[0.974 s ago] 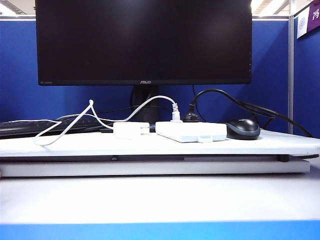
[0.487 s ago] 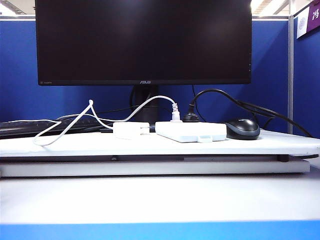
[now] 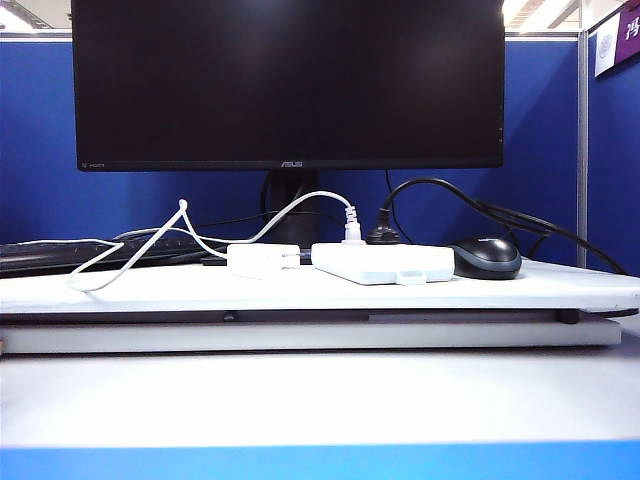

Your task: Unplug the white charger from the socket, then place it next to the socket.

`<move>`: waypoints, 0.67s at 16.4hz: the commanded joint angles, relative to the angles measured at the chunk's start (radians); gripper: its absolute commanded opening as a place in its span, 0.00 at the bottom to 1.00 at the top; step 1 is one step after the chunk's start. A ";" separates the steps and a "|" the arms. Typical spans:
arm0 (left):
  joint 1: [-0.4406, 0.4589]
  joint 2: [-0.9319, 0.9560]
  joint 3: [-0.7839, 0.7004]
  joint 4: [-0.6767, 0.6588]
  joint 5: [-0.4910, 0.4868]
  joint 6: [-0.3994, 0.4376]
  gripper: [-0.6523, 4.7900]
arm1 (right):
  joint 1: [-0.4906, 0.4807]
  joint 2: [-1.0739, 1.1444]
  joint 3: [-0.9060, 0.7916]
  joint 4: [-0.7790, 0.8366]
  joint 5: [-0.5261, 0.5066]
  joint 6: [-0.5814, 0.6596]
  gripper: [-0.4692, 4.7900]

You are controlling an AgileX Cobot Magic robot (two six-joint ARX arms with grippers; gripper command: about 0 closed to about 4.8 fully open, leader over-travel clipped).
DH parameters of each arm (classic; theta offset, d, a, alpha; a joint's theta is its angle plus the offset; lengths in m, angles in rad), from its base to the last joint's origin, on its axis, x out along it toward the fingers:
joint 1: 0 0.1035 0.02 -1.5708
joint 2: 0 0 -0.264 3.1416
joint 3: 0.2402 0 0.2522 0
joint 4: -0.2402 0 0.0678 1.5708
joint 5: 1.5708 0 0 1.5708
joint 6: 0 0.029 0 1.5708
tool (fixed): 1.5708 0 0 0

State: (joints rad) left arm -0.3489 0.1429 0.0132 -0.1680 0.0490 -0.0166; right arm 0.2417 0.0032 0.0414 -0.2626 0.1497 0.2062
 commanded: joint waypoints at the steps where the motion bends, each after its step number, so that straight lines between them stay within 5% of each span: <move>1: 0.075 -0.001 -0.006 0.001 -0.001 0.002 0.11 | 0.000 -0.002 0.000 -0.010 -0.040 0.004 0.08; 5: 0.248 -0.001 -0.006 -0.004 -0.011 0.002 0.11 | -0.001 -0.002 0.001 -0.015 -0.082 0.004 0.08; 11: 0.243 -0.001 -0.006 -0.002 -0.005 0.002 0.11 | -0.001 -0.002 0.001 -0.016 -0.129 0.004 0.08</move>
State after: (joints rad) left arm -0.1066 0.1429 0.0128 -0.1684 0.0437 -0.0166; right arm 0.2413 0.0032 0.0429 -0.2752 0.0273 0.2062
